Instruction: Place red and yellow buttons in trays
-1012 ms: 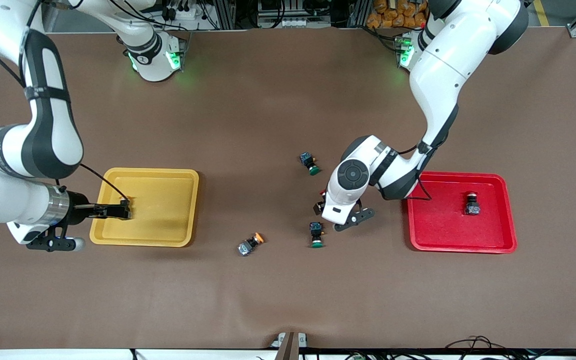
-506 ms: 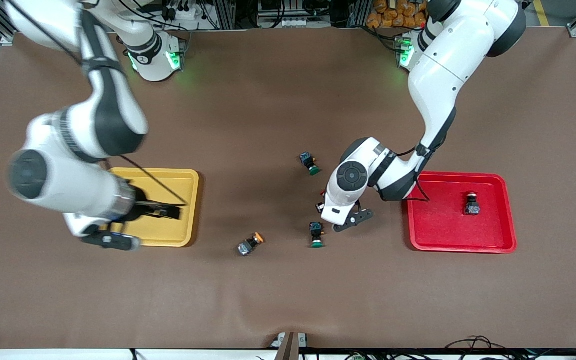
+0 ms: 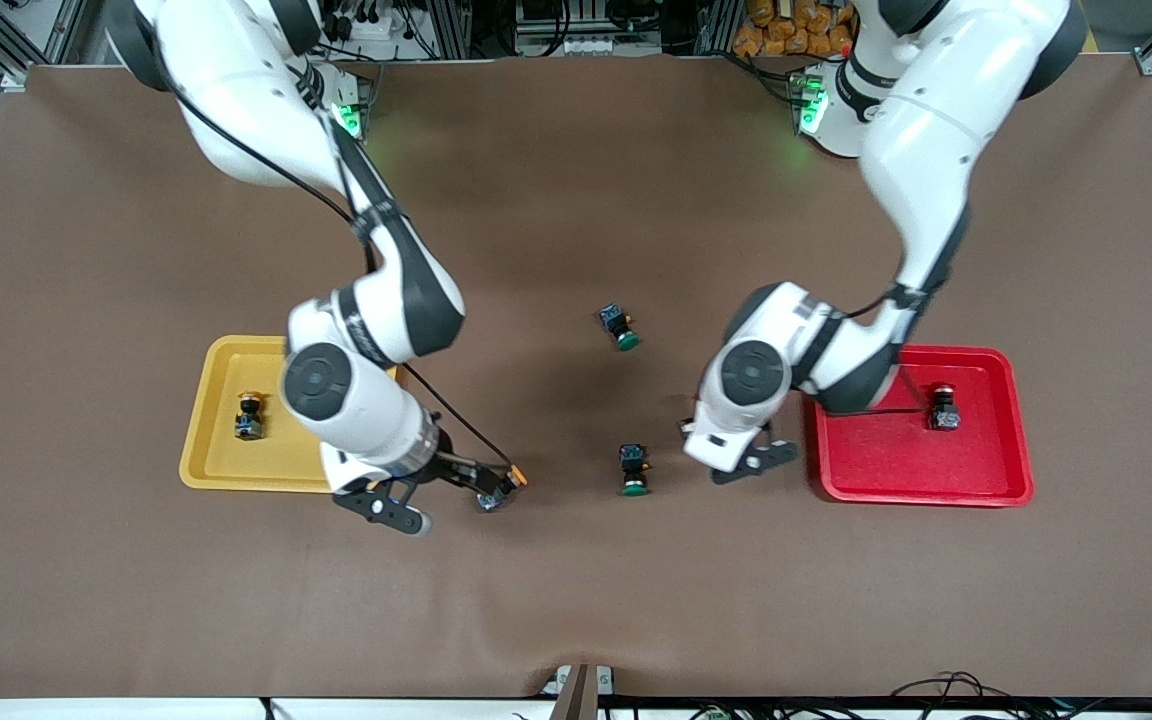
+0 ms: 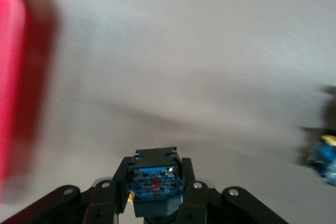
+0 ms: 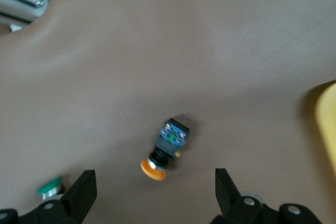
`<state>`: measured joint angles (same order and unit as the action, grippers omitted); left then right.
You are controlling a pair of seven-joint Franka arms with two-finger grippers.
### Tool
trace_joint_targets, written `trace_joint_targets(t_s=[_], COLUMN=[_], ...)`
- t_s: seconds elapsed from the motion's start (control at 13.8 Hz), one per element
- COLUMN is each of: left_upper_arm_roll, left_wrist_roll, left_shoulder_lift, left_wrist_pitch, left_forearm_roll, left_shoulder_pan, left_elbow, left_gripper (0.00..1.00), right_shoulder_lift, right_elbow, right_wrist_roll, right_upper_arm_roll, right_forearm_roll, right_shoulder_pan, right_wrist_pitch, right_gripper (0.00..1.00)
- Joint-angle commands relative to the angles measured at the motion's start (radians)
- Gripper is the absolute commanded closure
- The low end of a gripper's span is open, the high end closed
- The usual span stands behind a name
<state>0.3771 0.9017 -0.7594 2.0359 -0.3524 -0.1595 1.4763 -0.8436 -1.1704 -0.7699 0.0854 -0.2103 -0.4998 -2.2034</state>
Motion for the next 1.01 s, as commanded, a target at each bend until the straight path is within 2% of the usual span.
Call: trace_joint_targets(t_s=[0.0,0.14,0.36,0.58,0.72,0.8,0.94], left_upper_arm_roll=[0.006,0.009,0.016,0.016,0.016,0.017,0.017], left_wrist_roll=[-0.148,-0.31,-0.417,-0.532,-0.572,-0.572,-0.573], left_shoulder_lift=[0.078,0.112,0.132,0.137,0.147,0.152,0.158], left_wrist_pitch=[-0.069,-0.069,-0.065,-0.033,0.048,0.1,0.206], left_forearm_roll=[-0.02,-0.019,-0.02,-0.022,-0.069,-0.094,-0.122], left_shoulder_pan=[0.066,0.138,0.216,0.285,0.336,0.36,0.397], left_elbow=[0.038,0.073,0.108,0.143,0.208,0.249,0.326], left_gripper=[1.0,1.0,1.0,1.0,1.0,1.0,1.0], right_shoulder_lift=[-0.098,-0.141,-0.179,-0.199,-0.209,-0.212,-0.213], right_elbow=[0.057,0.057,0.052,0.052,0.052,0.052,0.052], right_wrist_roll=[-0.141,-0.221,-0.308,-0.322,-0.342,-0.342,-0.341], right_upper_arm_roll=[0.014,0.014,0.014,0.014,0.014,0.014,0.014], right_forearm_roll=[0.04,0.083,0.181,0.19,0.192,0.192,0.193], right_shoulder_pan=[-0.031,-0.043,-0.065,-0.071,-0.071,-0.071,-0.074], right_wrist_pitch=[-0.09,-0.136,-0.142,-0.144,-0.145,-0.153,-0.159], right_gripper=[0.0,0.0,0.0,0.0,0.0,0.07,0.47])
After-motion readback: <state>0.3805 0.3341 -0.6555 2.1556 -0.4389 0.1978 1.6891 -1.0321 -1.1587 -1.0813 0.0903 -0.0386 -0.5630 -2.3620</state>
